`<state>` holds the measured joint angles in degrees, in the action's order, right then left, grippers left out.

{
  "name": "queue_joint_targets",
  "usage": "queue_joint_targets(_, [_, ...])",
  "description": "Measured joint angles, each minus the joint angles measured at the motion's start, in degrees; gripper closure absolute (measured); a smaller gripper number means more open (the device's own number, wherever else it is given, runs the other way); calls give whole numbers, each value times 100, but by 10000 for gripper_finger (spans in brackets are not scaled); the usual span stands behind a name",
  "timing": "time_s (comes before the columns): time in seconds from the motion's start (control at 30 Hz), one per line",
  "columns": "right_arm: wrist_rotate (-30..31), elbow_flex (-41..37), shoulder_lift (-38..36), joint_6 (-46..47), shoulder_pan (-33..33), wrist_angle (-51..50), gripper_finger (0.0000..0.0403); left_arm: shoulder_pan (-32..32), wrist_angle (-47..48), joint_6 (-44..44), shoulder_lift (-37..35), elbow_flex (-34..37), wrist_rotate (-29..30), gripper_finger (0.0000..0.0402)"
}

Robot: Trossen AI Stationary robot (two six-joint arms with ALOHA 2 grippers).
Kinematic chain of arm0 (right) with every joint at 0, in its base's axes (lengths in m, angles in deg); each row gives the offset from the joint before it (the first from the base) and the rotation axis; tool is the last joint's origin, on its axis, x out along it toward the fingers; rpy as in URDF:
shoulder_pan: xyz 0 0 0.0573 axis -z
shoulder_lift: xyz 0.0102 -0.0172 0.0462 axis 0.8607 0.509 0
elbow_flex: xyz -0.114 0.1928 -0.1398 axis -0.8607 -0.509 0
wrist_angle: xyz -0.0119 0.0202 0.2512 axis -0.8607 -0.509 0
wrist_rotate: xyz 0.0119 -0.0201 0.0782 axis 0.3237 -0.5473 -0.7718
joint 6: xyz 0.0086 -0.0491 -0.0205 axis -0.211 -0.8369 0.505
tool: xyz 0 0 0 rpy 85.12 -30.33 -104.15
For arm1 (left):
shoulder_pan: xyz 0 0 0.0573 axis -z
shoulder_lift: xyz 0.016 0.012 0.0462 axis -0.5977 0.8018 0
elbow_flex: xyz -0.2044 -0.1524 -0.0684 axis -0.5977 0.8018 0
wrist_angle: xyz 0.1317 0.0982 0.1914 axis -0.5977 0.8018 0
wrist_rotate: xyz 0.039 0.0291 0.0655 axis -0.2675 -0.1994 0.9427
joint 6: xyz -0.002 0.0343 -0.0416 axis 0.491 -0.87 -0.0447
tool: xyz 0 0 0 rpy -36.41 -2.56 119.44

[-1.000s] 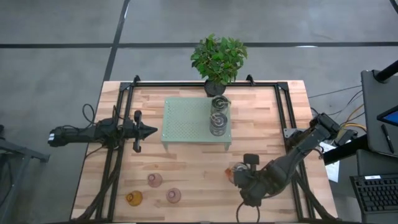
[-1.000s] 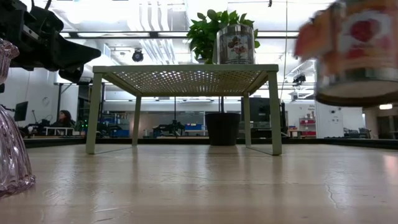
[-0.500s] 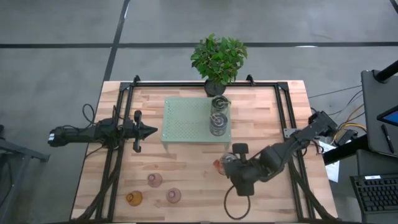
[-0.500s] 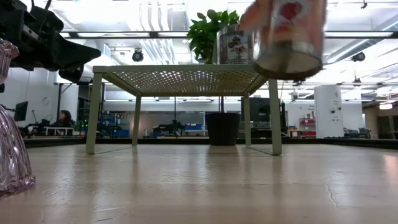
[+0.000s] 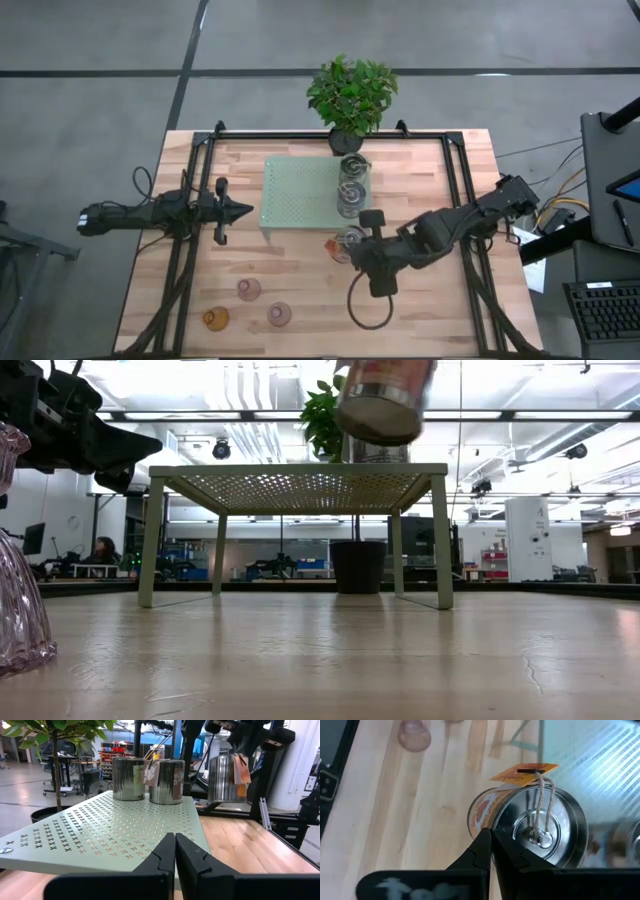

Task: Pick & Place candle stick holders
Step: Put the silver scented candle on the shelf

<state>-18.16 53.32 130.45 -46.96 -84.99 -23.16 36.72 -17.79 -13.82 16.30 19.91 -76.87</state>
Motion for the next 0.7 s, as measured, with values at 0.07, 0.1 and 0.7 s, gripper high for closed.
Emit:
queue_joint_targets(0.07, [-2, -2, 0, -196, 85, 166, 395, 1, -1, -1, 0, 0, -1, 392])
queue_joint_targets(0.1, [-2, -1, 1, -288, 133, 234, 395, 1, 0, -1, 0, 0, -2, 392])
queue_joint_targets(0.7, [20, -2, 2, -1657, 947, 1180, 395, 1, 0, -1, 0, 0, -2, 392])
